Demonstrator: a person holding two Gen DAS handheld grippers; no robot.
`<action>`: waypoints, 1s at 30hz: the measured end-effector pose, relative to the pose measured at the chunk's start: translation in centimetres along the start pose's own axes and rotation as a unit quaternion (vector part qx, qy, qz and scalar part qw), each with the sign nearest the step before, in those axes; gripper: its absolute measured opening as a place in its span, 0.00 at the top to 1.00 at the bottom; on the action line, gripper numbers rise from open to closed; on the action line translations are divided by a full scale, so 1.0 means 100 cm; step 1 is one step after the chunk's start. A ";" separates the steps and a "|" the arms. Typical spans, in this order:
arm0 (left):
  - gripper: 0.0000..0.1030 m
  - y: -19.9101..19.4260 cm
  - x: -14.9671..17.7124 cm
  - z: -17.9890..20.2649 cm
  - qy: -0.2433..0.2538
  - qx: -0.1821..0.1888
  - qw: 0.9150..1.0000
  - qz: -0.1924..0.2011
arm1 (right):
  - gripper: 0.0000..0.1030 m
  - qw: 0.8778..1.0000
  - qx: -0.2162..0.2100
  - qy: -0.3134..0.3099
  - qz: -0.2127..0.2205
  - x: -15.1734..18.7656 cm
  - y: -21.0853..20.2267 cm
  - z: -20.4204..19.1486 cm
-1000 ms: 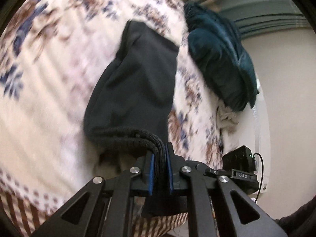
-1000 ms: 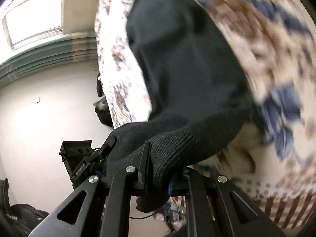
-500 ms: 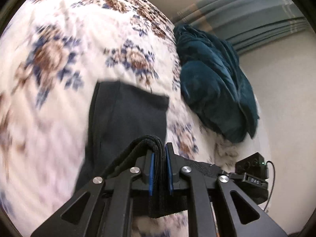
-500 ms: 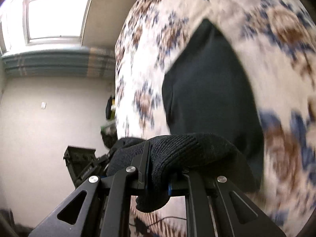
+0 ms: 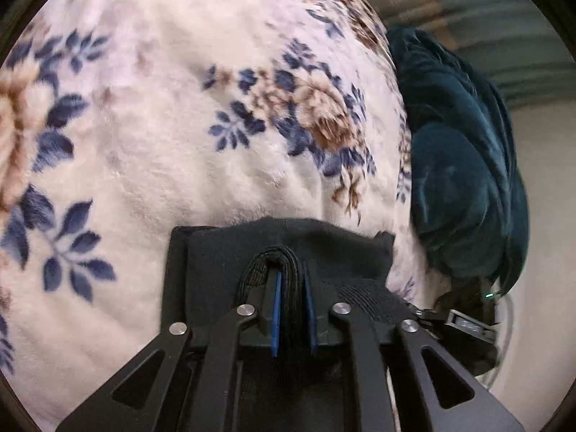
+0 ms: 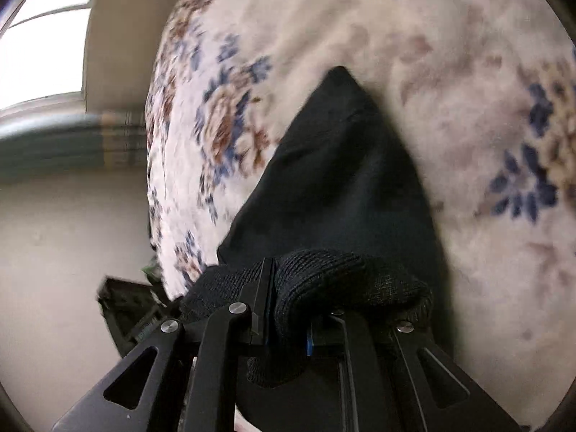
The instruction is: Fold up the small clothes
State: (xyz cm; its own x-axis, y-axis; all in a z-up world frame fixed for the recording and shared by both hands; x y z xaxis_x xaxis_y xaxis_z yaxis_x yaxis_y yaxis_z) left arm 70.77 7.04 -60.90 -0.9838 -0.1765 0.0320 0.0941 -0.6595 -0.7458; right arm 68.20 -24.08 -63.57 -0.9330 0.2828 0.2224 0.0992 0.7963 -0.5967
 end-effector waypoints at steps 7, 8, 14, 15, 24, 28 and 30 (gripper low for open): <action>0.88 -0.011 -0.016 -0.007 -0.053 0.040 0.998 0.004 | 0.62 0.998 -0.063 0.027 -0.004 -0.027 0.001 -0.017; 0.87 -0.011 -0.017 -0.008 -0.059 0.047 0.997 0.003 | 0.60 0.997 -0.071 0.024 -0.001 -0.028 -0.002 -0.022; 0.74 -0.034 -0.040 -0.020 -0.147 0.121 0.980 0.052 | 0.37 0.999 -0.037 -0.015 0.030 -0.045 -0.022 -0.049; 0.73 -0.040 -0.043 -0.018 -0.139 0.113 0.982 0.057 | 0.37 0.999 -0.020 -0.030 0.033 -0.044 -0.026 -0.054; 0.41 -0.049 -0.006 0.030 0.049 -0.015 0.998 0.026 | 0.37 0.978 0.157 -0.119 0.067 0.006 -0.079 -0.032; 0.41 0.000 -0.010 0.023 0.068 -0.068 0.995 -0.020 | 0.37 0.985 0.139 -0.090 0.046 0.006 -0.062 0.004; 0.46 0.016 -0.015 0.024 0.087 -0.083 0.992 -0.027 | 0.37 0.989 0.119 -0.074 0.042 0.000 -0.051 0.013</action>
State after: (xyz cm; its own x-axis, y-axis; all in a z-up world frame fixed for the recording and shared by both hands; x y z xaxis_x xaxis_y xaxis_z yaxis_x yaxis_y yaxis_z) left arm 72.81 4.50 -60.57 -0.9995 -0.0058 -0.0305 0.0289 -0.5321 -0.8462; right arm 67.28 -28.80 -61.56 -0.9668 0.2483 0.0596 0.1111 0.6190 -0.7775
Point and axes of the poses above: each gripper's, at about its wrist camera, not at the fingertips, and y roughly the way its jaws point, z to its right, x to its underside, the point moved 6 cm from there along y, roughly the way its jaws point, and after that the axes turned 9 degrees about -z, right-handed, at the moved point
